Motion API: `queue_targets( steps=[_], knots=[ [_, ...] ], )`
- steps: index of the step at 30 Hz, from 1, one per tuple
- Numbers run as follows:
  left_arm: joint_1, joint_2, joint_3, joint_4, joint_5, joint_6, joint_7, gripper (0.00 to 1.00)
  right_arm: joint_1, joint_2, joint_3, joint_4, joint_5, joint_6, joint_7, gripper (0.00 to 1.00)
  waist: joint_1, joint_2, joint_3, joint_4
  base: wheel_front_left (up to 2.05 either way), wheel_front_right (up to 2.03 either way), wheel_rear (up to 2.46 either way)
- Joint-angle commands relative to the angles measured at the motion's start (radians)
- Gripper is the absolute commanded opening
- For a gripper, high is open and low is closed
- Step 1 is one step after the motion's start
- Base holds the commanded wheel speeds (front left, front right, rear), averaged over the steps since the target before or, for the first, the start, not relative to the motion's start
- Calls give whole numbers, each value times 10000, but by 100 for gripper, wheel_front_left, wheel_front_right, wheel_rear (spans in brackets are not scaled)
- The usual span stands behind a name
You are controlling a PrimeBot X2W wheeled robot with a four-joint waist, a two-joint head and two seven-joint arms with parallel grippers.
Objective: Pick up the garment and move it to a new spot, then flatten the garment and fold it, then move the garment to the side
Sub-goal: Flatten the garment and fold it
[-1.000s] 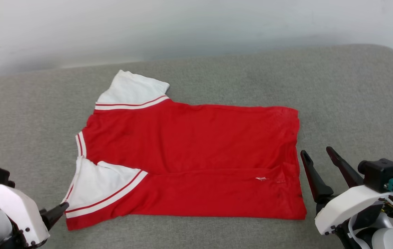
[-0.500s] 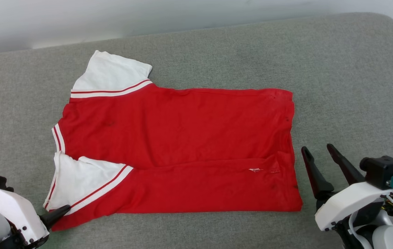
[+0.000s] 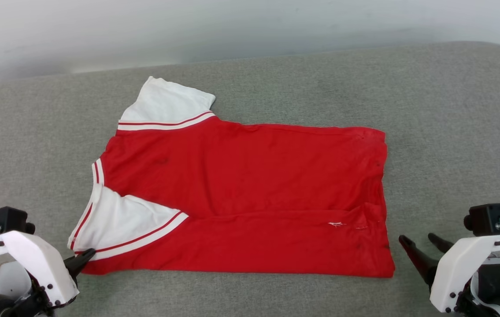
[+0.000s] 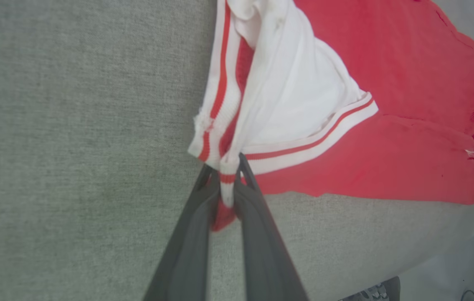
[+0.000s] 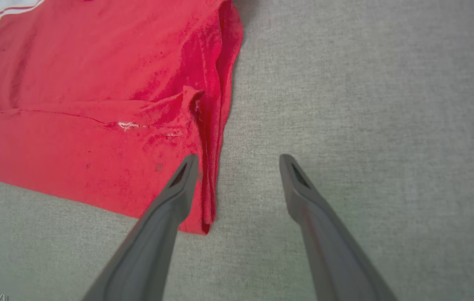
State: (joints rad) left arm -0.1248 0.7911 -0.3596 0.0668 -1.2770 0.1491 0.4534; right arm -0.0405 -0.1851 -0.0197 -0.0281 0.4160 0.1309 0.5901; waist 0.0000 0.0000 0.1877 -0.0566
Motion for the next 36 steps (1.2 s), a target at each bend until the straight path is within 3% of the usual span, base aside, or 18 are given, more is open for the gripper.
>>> queue_targets(
  steps=[1,2,7,14,15,16,17,18,30,36],
  knots=[
    [-79,52,-25,-158,111,47,-78,0,59,-51,9,-67,109,-5,381,100,0,0,-21,108,0,0,0],
    [-121,103,-42,-454,282,119,-157,0,21,-58,69,-158,235,-5,893,100,0,0,51,213,0,0,0],
    [-219,121,-69,-936,464,303,-212,0,-275,44,324,128,323,-5,1479,100,0,0,318,373,0,0,0],
    [-323,-26,-184,-1156,590,376,-251,0,-769,376,935,1684,584,-5,1904,100,0,0,653,558,0,0,0],
    [-352,-45,-186,-1123,612,393,-281,0,-789,425,1030,1850,653,-2,1944,93,0,0,665,579,0,0,0],
    [-367,-50,-187,-1088,634,400,-302,0,-825,439,1120,1963,691,-2,1940,72,0,0,672,590,0,0,0],
    [-372,-63,-193,-1059,654,394,-324,0,-881,432,1186,2067,729,-1,1917,25,0,0,670,593,0,0,0],
    [-373,-78,-204,-1034,668,385,-339,0,-929,434,1246,2143,770,1,1917,0,0,0,651,594,0,0,0],
    [242,-310,-362,-820,307,219,-251,0,-1237,-311,1464,1700,1244,-2,1586,0,0,0,-575,489,0,0,0],
    [1036,-342,-386,-962,116,466,-356,0,-538,-636,1515,1489,1534,-2,1873,0,0,0,-1483,605,0,0,0]
  ],
)
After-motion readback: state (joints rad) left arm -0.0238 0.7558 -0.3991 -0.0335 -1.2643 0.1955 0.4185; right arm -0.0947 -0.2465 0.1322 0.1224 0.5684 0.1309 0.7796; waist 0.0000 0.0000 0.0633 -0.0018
